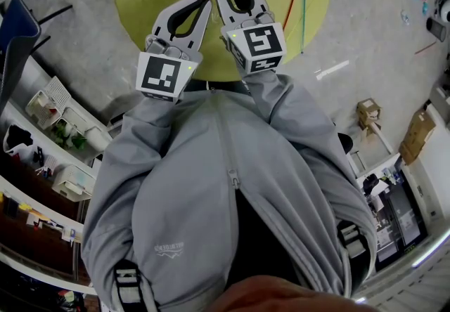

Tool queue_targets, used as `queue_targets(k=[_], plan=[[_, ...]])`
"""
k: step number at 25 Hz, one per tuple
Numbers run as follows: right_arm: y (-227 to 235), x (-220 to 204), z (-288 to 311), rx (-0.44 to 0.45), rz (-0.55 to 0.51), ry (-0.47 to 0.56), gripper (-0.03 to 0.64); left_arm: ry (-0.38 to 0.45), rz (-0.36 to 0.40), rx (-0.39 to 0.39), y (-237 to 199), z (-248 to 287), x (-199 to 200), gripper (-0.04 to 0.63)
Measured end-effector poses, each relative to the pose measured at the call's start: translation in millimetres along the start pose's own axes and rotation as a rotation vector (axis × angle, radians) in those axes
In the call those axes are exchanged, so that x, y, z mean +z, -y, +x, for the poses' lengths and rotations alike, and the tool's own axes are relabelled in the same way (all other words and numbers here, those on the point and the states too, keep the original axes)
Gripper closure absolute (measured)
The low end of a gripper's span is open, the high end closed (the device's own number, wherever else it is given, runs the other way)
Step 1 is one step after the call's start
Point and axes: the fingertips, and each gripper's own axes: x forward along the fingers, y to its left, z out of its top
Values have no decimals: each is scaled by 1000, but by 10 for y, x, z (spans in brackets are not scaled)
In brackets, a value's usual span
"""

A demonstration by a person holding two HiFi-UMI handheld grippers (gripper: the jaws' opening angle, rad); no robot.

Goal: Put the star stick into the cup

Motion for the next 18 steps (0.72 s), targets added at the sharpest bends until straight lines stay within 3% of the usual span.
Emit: queue_targets(k=[18], plan=[[-20,-101,159,-23,-65,-152,580,-88,-7,20,-164,126,-319,576]])
